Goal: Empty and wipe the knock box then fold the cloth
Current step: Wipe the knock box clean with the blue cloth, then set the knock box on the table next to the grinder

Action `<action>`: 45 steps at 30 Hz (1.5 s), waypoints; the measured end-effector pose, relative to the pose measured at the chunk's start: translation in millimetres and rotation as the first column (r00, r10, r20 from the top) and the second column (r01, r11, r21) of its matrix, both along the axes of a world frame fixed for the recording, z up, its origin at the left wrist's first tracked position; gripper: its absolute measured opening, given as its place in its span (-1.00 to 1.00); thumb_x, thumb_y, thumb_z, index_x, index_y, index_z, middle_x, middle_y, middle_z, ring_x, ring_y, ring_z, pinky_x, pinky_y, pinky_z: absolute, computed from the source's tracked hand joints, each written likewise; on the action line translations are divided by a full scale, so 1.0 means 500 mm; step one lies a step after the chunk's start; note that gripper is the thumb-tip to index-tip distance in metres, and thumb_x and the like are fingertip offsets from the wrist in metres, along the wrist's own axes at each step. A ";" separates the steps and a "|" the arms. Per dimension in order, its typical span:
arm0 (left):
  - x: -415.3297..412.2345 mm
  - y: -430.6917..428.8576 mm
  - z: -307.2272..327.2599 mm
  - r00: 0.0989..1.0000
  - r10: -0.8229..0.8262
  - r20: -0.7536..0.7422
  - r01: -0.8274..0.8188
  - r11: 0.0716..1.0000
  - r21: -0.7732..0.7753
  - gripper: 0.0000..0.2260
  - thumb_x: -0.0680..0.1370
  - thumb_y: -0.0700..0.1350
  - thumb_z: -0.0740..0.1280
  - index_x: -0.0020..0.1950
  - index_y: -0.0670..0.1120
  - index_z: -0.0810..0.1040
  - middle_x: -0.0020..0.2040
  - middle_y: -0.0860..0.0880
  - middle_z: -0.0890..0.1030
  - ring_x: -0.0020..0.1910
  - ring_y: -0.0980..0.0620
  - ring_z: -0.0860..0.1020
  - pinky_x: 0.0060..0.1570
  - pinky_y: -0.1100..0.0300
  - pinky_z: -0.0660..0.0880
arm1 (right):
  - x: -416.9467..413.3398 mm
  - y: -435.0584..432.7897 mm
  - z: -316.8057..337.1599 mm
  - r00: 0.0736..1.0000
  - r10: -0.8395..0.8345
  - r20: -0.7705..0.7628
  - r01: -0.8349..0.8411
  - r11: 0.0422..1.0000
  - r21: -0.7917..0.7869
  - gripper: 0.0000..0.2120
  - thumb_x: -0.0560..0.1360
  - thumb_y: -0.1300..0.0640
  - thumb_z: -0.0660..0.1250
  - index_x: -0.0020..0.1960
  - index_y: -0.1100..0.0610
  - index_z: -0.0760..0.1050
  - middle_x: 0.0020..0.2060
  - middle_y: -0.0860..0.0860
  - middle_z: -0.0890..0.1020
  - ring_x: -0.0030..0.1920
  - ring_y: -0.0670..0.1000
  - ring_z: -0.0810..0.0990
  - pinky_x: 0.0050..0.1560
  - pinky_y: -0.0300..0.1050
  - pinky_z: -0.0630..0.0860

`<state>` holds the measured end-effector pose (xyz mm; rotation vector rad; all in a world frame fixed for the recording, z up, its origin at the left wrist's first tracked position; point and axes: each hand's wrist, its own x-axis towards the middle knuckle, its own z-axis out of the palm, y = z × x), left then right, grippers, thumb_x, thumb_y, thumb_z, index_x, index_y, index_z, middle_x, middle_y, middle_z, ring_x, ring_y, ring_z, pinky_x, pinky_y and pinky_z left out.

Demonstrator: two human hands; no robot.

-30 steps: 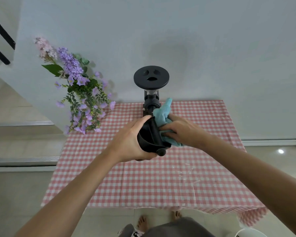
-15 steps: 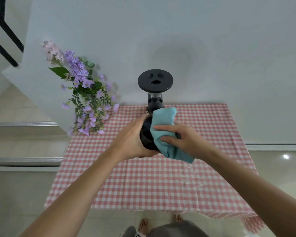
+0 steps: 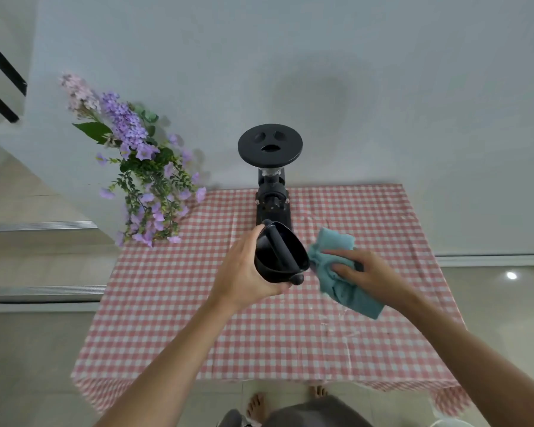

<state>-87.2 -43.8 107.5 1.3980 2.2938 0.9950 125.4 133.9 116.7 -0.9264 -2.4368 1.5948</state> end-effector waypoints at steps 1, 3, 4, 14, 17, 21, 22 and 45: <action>0.013 0.001 -0.008 1.000 0.018 -0.014 -0.018 1.000 0.002 0.09 0.22 0.34 0.66 0.62 0.01 0.28 0.44 0.09 0.55 0.38 0.06 0.55 0.29 0.05 0.58 | 0.023 0.015 -0.045 0.997 -0.035 0.069 0.030 0.997 0.065 -0.73 0.61 0.07 0.33 0.26 -0.17 0.59 0.02 -0.09 0.69 -0.10 -0.12 0.68 -0.18 -0.27 0.58; 0.037 0.008 -0.022 0.999 0.049 -0.008 -0.049 0.999 0.023 0.13 0.23 0.32 0.66 0.65 -0.05 0.25 0.46 0.11 0.54 0.43 0.06 0.52 0.35 0.03 0.55 | 0.077 0.044 -0.132 0.971 -0.090 0.223 0.056 0.986 0.156 -0.69 0.61 0.08 0.31 0.34 -0.07 0.53 0.12 0.02 0.59 -0.07 -0.11 0.62 -0.19 -0.27 0.54; 0.049 0.013 -0.027 0.998 0.067 0.011 -0.067 0.997 0.031 0.13 0.23 0.32 0.65 0.65 -0.07 0.25 0.44 0.15 0.55 0.42 0.10 0.51 0.36 0.05 0.54 | 0.107 0.057 -0.173 0.951 -0.116 0.286 0.067 0.982 0.174 -0.69 0.61 0.12 0.30 0.34 -0.04 0.51 0.12 0.05 0.57 -0.09 -0.10 0.61 -0.20 -0.24 0.57; 0.135 0.057 -0.067 0.969 0.213 0.125 -0.221 0.974 0.057 0.10 0.25 0.35 0.65 0.63 -0.01 0.22 0.44 0.06 0.53 0.39 0.08 0.53 0.31 0.02 0.60 | 0.247 0.037 -0.269 0.684 -0.150 0.714 -0.233 0.883 0.408 -0.44 0.60 -0.18 0.20 0.56 -0.15 0.19 0.55 0.14 0.20 0.50 0.20 0.27 0.50 0.16 0.28; 0.157 0.064 -0.077 0.952 0.226 0.205 -0.242 0.969 0.057 0.14 0.26 0.48 0.53 0.66 -0.02 0.18 0.49 0.04 0.48 0.43 0.08 0.49 0.36 0.05 0.56 | 0.145 -0.019 -0.185 0.903 -0.153 0.402 0.023 0.950 0.311 -0.41 0.61 -0.16 0.20 0.58 -0.13 0.10 0.60 0.01 0.14 0.56 0.16 0.25 0.50 0.15 0.26; 0.181 0.068 -0.096 0.921 0.236 0.311 -0.253 0.967 0.013 0.11 0.31 0.39 0.58 0.70 0.08 0.09 0.54 0.05 0.40 0.48 0.12 0.42 0.37 0.10 0.54 | 0.024 -0.055 -0.084 0.999 -0.028 0.025 0.036 0.917 -0.397 -0.30 0.59 -0.03 0.32 0.57 -0.29 0.01 0.43 -0.18 0.43 0.30 -0.13 0.57 0.23 -0.01 0.61; 0.181 0.066 -0.100 0.910 0.242 0.336 -0.255 0.967 -0.005 0.10 0.35 0.34 0.60 0.70 0.10 0.06 0.55 0.06 0.37 0.49 0.09 0.41 0.37 0.06 0.55 | 0.009 -0.051 -0.077 1.000 -0.030 -0.005 0.024 0.884 -0.468 -0.32 0.58 0.02 0.34 0.54 -0.33 0.06 0.38 -0.20 0.46 0.26 -0.14 0.59 0.20 -0.01 0.63; -0.139 0.121 -0.283 0.972 0.052 0.228 0.035 0.932 -0.361 -0.12 0.47 0.01 0.62 0.68 0.00 0.22 0.39 -0.14 0.47 0.27 -0.08 0.60 0.16 0.14 0.56 | -0.263 0.055 -0.258 0.985 0.057 0.165 -0.058 0.998 -0.001 -0.08 0.33 -0.02 0.61 0.45 -0.13 0.07 0.29 -0.02 0.47 0.17 -0.05 0.51 0.16 -0.17 0.52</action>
